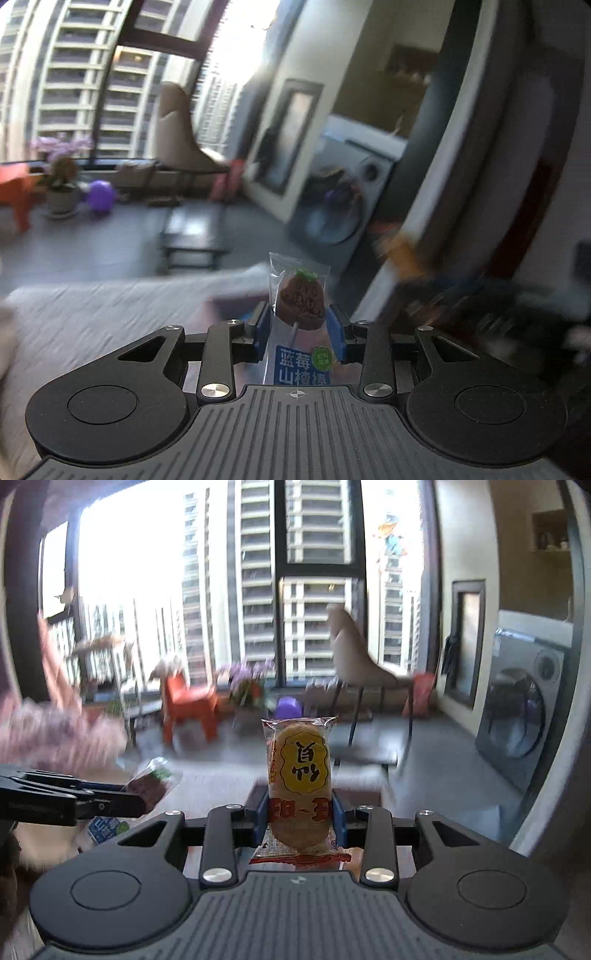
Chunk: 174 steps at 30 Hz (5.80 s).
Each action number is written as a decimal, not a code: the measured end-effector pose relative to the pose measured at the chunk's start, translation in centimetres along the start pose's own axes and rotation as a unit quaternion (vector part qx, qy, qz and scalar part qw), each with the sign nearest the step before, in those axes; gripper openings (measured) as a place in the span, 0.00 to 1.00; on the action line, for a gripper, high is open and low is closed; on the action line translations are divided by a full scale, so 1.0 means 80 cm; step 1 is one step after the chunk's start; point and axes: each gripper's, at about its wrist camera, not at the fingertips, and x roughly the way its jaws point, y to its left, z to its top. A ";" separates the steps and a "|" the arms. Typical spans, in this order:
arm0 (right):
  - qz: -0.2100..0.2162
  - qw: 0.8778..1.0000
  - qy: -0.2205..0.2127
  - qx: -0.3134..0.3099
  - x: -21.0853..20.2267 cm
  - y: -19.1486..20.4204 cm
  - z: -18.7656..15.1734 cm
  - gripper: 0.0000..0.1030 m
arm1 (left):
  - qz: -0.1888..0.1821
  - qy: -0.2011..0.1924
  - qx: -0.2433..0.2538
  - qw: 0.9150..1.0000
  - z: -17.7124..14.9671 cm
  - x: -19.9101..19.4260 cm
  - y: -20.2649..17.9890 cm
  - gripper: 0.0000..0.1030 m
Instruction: Organize snacks
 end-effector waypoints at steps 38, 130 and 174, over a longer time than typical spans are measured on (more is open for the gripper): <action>-0.026 0.980 0.191 0.058 0.075 -0.005 -0.211 0.84 | 0.132 0.193 0.063 0.970 -0.180 0.077 0.077 0.40; -0.091 0.993 0.067 0.039 -0.030 -0.057 -0.141 0.56 | 0.023 0.037 -0.016 0.999 -0.026 0.097 0.016 0.55; -0.105 0.983 0.140 0.052 0.073 0.000 -0.244 1.00 | 0.216 0.063 0.053 0.973 -0.260 0.061 0.006 0.75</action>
